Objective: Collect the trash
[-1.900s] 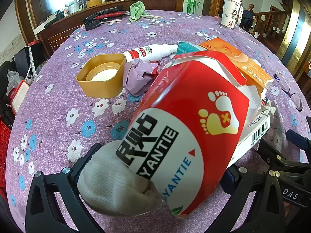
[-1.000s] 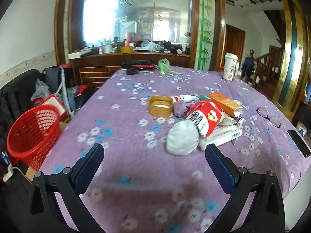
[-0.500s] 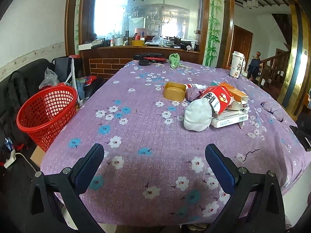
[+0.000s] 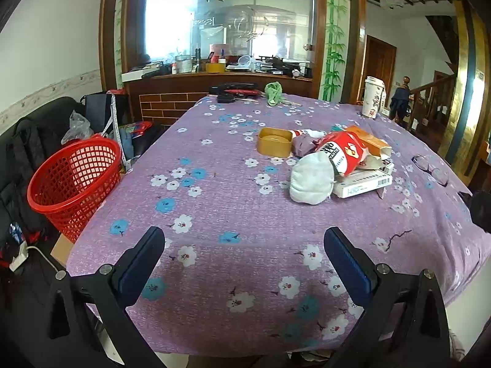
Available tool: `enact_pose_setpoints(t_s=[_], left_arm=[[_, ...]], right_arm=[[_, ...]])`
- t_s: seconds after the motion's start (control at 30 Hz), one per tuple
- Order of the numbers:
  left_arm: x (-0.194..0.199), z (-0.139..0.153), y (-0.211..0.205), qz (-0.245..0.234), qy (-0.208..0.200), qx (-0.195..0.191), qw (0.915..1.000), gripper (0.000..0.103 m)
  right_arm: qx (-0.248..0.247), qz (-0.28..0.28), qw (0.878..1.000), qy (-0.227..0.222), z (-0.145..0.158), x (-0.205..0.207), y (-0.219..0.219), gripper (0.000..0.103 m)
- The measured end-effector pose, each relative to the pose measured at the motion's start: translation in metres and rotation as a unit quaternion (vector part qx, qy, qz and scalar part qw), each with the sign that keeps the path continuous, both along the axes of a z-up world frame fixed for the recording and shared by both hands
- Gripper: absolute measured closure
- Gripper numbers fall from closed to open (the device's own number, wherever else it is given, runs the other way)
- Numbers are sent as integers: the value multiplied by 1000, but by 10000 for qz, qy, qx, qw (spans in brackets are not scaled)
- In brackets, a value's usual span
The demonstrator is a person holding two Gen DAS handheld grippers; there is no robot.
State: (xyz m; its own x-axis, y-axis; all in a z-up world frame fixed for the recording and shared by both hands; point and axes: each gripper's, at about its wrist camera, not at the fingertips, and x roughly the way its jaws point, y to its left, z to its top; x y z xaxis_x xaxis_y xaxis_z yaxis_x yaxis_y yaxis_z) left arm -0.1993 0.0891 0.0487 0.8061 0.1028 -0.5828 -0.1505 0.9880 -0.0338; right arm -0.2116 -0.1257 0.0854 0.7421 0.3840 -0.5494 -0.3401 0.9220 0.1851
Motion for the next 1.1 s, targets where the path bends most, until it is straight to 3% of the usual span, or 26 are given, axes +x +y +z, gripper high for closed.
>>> enact_pose_setpoints(t_s=[0.17,0.4,1.1], left_arm=[[2,-3,-1,-2,48,29,10000,0],[4,-5,-3,-46,111,70,9999,0],[5,-9,-6,-106,175,119,9997,0]], right_arm=[[-298,-356,9989,-28,0,7,-5,4],[-341,-769,9961,261,-11,23,-19,4],[-528,-784,9946,420,-19,26,-13,4]])
